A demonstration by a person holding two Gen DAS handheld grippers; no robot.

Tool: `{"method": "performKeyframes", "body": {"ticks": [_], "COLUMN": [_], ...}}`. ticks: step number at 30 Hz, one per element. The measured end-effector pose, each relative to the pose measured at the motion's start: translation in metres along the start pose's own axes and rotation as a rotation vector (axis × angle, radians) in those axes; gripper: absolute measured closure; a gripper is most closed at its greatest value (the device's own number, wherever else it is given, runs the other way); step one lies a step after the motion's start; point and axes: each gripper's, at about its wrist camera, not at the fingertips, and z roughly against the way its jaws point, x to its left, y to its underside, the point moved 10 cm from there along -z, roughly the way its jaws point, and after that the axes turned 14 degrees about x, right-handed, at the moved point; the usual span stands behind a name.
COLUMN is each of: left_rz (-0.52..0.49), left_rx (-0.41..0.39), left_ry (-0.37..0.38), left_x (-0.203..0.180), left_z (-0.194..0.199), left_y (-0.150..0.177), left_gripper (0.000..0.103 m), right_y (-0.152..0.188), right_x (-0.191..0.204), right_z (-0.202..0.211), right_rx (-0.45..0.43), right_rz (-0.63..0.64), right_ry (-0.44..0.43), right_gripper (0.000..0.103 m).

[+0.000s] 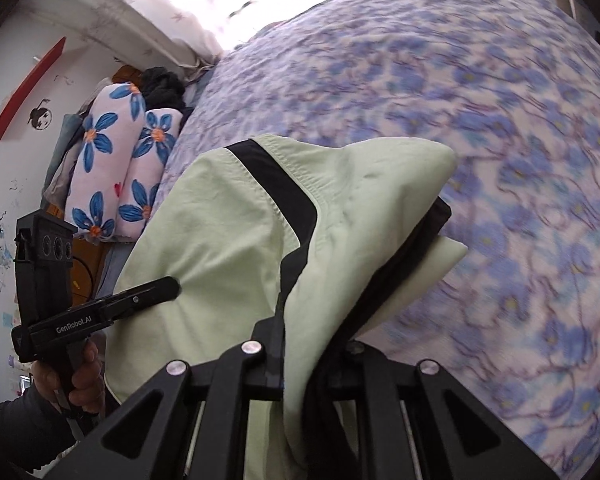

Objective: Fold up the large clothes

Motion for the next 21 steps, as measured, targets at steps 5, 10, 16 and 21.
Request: {"method": "performKeyframes", "body": {"ticks": [5, 10, 16, 21], "left_rz": [-0.048, -0.117, -0.159, -0.14], "left_rx": [-0.041, -0.088, -0.145, -0.176], "left_ry": [-0.002, -0.037, -0.08, -0.074], "left_x": [0.067, 0.125, 0.187, 0.22], "left_z": [0.04, 0.062, 0.054, 0.027], "left_y": [-0.056, -0.127, -0.215, -0.264], "left_gripper": [0.078, 0.078, 0.077, 0.077], "right_y": [-0.056, -0.128, -0.213, -0.267], "right_x": [0.043, 0.073, 0.081, 0.074], "right_z": [-0.028, -0.07, -0.126, -0.16], "right_rx": [-0.05, -0.117, -0.182, -0.225], "right_rz": [-0.002, -0.014, -0.019, -0.019], "right_ry": [-0.013, -0.027, -0.014, 0.034], "right_gripper": [0.093, 0.093, 0.093, 0.093]}}
